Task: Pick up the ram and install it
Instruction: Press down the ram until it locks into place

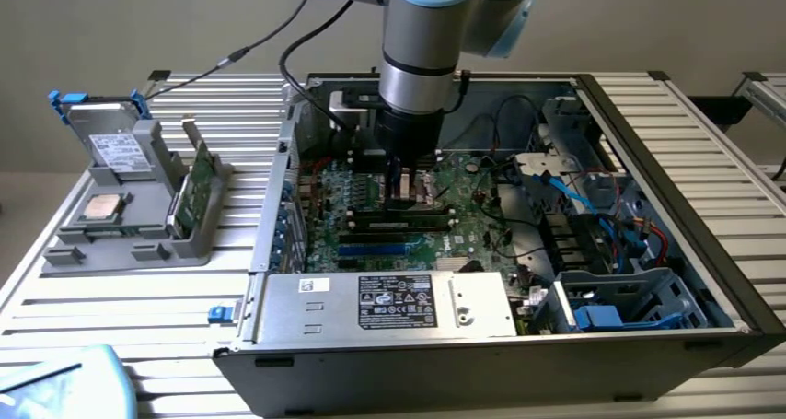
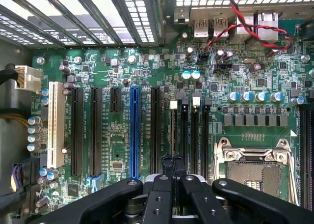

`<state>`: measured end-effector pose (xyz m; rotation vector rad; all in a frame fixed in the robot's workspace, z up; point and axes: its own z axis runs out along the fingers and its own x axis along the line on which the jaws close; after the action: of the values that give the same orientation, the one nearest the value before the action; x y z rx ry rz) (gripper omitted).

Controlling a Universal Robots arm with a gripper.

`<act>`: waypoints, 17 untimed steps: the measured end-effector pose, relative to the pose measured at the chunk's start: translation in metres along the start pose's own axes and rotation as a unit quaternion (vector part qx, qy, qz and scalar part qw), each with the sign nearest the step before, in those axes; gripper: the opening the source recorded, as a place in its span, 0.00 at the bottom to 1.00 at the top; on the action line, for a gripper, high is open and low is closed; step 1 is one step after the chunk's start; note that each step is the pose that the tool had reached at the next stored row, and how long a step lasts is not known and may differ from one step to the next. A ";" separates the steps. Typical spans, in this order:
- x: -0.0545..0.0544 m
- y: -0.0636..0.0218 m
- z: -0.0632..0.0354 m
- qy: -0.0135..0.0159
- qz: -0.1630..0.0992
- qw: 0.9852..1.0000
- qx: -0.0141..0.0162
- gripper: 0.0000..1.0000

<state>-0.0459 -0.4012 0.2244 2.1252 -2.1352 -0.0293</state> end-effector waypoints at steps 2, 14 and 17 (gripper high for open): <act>0.000 0.0000 0.0001 0.001 0.000 1.000 0.000 0.11; 0.007 -0.0017 -0.0293 -0.008 -0.001 1.000 -0.001 0.11; 0.011 -0.0072 -0.0312 -0.015 -0.001 1.000 -0.001 0.11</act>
<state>-0.0355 -0.4096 0.2554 2.1404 -2.1475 -0.0621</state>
